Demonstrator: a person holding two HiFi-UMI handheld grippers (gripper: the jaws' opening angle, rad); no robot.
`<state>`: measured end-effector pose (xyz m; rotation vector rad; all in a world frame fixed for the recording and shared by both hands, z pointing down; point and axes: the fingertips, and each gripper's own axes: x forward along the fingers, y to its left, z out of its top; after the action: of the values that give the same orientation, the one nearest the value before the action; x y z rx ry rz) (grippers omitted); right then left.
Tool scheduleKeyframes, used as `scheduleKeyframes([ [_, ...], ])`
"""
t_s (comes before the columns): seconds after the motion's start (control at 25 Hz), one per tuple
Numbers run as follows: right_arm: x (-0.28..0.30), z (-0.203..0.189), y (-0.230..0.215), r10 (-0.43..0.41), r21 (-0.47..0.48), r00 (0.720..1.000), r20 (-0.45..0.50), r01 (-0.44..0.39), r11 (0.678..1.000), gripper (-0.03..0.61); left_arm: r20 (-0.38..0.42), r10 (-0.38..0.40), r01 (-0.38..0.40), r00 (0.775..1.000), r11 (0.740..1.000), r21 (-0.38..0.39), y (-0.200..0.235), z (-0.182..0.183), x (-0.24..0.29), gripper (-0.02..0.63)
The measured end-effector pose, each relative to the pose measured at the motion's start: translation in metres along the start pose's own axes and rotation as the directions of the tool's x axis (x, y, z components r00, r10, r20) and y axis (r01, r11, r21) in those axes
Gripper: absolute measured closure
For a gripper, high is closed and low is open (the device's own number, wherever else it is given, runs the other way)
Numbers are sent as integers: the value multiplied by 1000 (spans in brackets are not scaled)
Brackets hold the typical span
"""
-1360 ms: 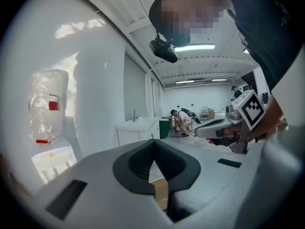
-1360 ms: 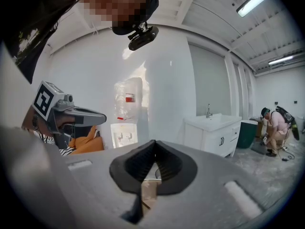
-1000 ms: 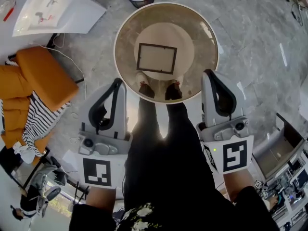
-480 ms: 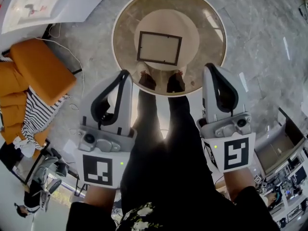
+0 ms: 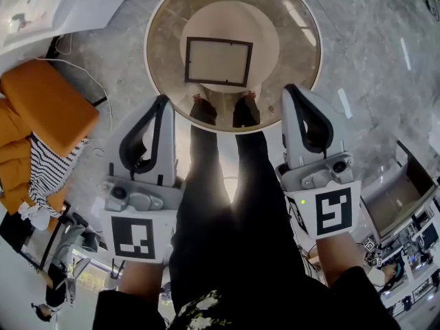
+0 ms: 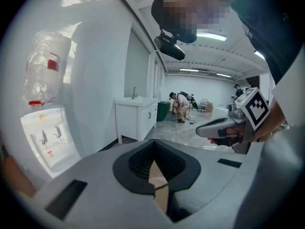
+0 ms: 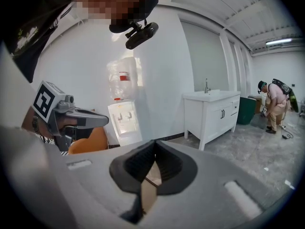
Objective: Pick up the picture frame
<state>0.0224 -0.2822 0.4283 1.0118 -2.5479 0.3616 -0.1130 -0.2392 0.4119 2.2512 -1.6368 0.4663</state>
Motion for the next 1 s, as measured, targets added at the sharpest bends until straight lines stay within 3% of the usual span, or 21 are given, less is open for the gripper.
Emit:
scheduleKeyframes([
  [0.28, 12, -37, -8, -3, 13, 998, -62, 4, 1000, 580, -43, 12, -14, 999, 999, -29, 5, -31, 17, 600],
  [0.88, 47, -97, -8, 22, 28, 996, -86, -19, 999, 577, -90, 6, -13, 996, 997, -75, 11, -100, 49, 586],
  [0.96, 56, -109, -5, 53, 39, 994, -100, -50, 998, 467, -92, 6, -13, 996, 997, -80, 13, -107, 53, 583],
  [1.0, 61, -115, -4, 64, 39, 992, -105, -60, 997, 466, -93, 5, -13, 996, 997, -82, 15, -111, 56, 580],
])
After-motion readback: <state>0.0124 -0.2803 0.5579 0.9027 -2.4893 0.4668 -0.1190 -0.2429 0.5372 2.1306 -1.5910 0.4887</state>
